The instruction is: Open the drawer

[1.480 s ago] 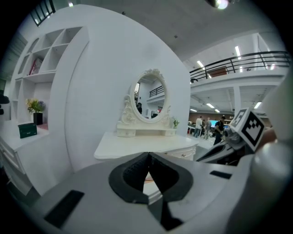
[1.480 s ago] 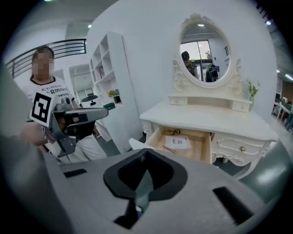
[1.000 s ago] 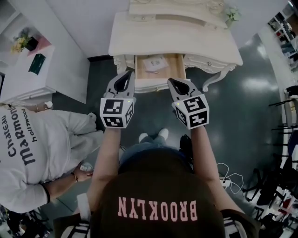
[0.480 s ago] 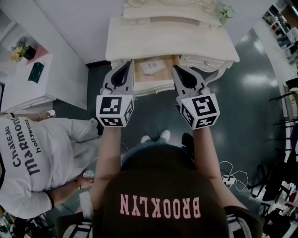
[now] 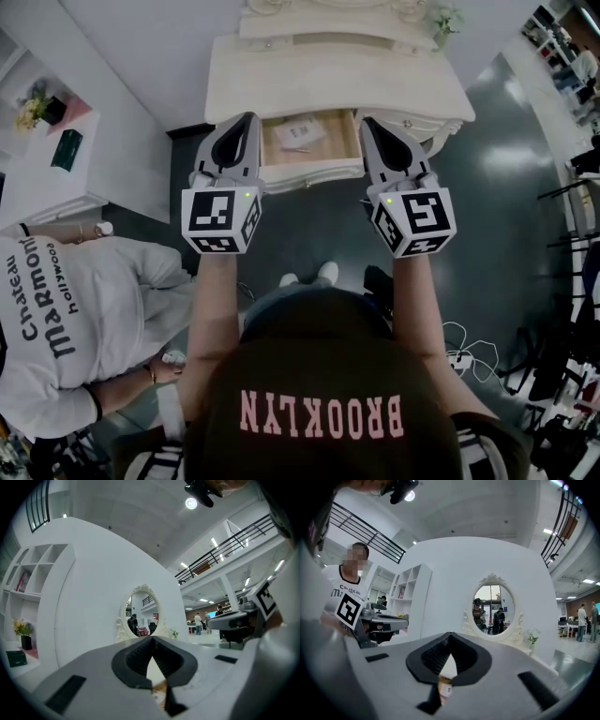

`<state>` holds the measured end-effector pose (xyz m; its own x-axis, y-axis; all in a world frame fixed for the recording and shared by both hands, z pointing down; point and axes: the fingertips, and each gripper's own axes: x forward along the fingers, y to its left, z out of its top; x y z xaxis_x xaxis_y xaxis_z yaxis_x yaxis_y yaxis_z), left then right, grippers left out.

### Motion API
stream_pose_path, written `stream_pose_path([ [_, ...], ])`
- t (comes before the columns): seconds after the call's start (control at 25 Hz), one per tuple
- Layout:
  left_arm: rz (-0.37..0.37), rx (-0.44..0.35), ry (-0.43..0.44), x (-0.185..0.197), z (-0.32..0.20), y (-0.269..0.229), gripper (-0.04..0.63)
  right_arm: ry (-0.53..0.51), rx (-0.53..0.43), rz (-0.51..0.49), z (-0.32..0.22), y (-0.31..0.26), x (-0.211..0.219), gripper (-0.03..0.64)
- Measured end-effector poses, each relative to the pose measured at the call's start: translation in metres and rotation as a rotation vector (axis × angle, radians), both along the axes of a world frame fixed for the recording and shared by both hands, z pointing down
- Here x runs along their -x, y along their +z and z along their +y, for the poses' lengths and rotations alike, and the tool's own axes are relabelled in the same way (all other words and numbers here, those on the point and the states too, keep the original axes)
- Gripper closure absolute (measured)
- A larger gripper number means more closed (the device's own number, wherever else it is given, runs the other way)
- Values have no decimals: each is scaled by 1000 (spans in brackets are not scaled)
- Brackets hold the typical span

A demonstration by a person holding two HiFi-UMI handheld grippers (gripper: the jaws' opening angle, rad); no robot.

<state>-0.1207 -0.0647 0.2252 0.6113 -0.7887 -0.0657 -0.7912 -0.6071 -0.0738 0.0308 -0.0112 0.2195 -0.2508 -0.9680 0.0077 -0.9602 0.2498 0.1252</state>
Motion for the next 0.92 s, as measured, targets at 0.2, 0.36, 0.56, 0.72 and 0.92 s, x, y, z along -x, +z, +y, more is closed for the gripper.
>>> stream_pose_path([
  [0.2,0,-7,-6,0,-1,-3,597,7,-11,15,-2,-3,-4,620],
  [0.36,0,-12,-16,3,-3,-5,597,15,-11,18,-5,-3,-9,620],
  [0.56,1,-13,-23,4,-7,-6,597,21,-13,24,-6,-2,-12,620],
  [0.72,4,-12,-26,3,-8,-8,597,25,-10,22,-7,-2,-15,620],
  [0.92,2,-10,-27,1,-11,-10,597,23,-13,22,-9,-4,-16,620],
])
